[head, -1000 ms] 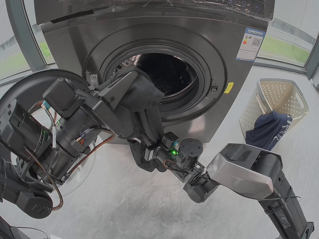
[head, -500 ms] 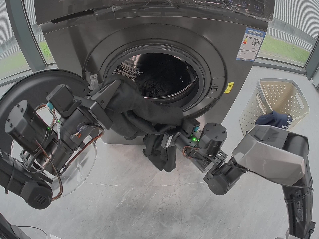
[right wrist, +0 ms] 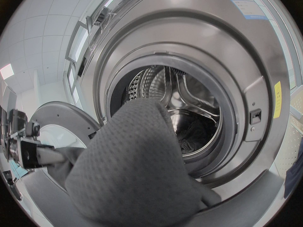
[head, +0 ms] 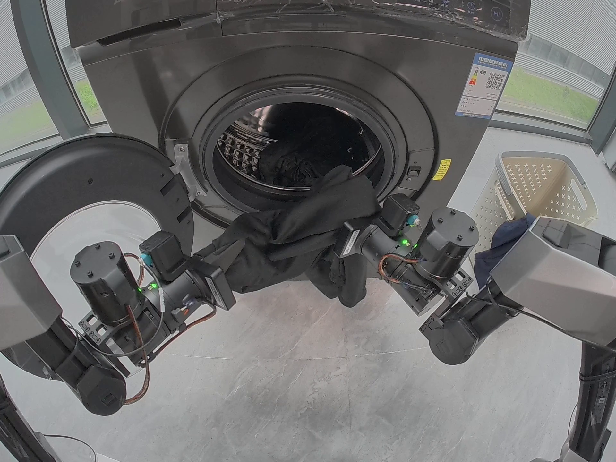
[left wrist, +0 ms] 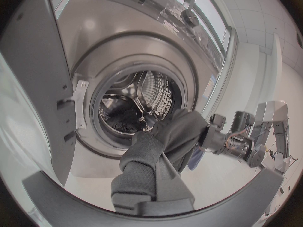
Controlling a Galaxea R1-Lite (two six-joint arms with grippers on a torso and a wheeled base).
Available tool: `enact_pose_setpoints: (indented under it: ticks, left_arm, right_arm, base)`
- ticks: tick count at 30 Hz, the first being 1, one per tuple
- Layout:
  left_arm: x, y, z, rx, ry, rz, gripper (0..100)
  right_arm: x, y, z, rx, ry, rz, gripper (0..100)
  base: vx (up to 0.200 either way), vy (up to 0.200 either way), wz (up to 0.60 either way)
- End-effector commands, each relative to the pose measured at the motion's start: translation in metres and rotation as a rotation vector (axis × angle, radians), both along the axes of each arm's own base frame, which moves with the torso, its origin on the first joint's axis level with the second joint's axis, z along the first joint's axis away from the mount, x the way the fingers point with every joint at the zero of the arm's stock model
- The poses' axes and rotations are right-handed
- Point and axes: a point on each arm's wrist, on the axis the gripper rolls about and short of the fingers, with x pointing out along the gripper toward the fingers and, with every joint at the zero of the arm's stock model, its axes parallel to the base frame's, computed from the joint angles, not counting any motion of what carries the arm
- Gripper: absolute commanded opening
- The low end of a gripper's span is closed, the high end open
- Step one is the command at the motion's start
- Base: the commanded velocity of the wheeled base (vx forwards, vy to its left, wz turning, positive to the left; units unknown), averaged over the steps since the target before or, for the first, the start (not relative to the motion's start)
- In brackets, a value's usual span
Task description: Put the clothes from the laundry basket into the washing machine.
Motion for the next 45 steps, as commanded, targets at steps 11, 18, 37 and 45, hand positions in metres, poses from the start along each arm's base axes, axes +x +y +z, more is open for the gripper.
enact_pose_setpoints:
  ticks: [11, 18, 37, 45]
  left_arm:
    - [-0.002, 0.003, -0.024, 0.061, 0.081, -0.035, 100]
    - [-0.011, 0.008, -0.04, 0.131, 0.133, -0.038, 100]
    - [-0.008, -0.009, -0.058, 0.211, 0.138, -0.132, 100]
    - [0.019, -0.041, -0.054, 0.17, 0.054, -0.174, 100]
  right_arm:
    - [0.0, -0.002, 0.008, 0.017, -0.014, -0.004, 0]
    - [0.001, -0.004, 0.009, 0.019, -0.017, -0.01, 0]
    - [-0.019, 0.002, 0.016, 0.02, -0.011, 0.032, 0]
    - [-0.03, 0.012, 0.009, 0.004, 0.011, 0.068, 0]
  base:
    - [0.0, 0.0, 0.0]
    - [0.0, 0.0, 0.0]
    - [0.0, 0.0, 0.0]
    - [0.0, 0.0, 0.0]
